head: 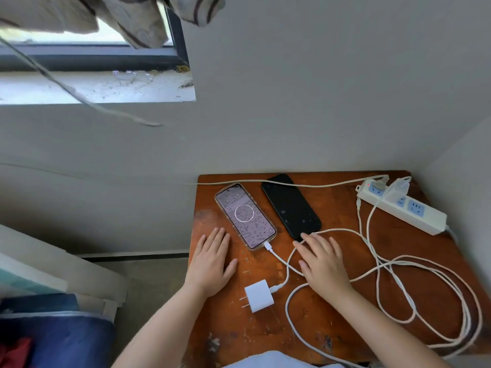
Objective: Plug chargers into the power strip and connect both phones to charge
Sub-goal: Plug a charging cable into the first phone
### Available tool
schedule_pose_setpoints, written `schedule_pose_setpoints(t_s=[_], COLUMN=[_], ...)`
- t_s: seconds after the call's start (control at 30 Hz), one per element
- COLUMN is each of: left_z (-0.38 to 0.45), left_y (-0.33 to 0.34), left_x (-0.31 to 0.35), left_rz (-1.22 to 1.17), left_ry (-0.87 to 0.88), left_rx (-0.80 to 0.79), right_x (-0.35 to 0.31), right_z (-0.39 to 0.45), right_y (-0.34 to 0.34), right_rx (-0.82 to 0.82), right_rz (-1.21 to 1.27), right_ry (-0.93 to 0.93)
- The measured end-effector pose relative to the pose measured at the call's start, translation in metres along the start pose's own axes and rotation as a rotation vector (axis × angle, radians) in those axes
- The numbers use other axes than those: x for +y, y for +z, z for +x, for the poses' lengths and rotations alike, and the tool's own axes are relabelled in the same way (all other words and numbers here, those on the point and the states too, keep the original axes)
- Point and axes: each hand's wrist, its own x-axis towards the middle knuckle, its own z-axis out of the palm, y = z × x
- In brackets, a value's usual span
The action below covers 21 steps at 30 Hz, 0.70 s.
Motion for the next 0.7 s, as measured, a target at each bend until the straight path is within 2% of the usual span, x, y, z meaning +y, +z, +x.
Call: schedule_pose_setpoints(t_s=[0.07,0.17,0.27,0.37,0.47,0.53,0.63,0.7], left_z=[-0.005,0.005,0.025,0.041,0.049,0.053,0.053,0.049], left_y=[-0.008,-0.014,-0.024,-0.02,-0.021,-0.024,-0.025,-0.025], left_x=[0.006,0.029,0.065,0.087,0.091,0.087,0.078,0.074], left_rz=[-0.015,-0.004,-0.048,0.164,0.259,0.274,0.238,0.203], left_ry=[0.083,0.3,0.469,0.536,0.614,0.675,0.715,0.71], left_rx=[0.056,0.223,0.052,-0.208,-0.266,-0.296,-0.313,-0.294], right_x=[0.0,0.008,0.013,0.025,0.038,0.043,0.046,0.053], right_z=[0.007,0.013,0.008,-0.002,-0.01,-0.011,-0.008,-0.004], right_y=[-0.007,-0.015,-0.022,-0.017,-0.011,-0.009,-0.01,-0.016], right_rx=[-0.047,-0.037,-0.043,-0.136,-0.248,-0.264,-0.189,-0.147], right_rz=[0.041,-0.045,-0.064,-0.076,-0.059,-0.102,-0.097,-0.126], right_ry=[-0.148,-0.244,-0.264,-0.23,-0.239,-0.256,-0.231,-0.125])
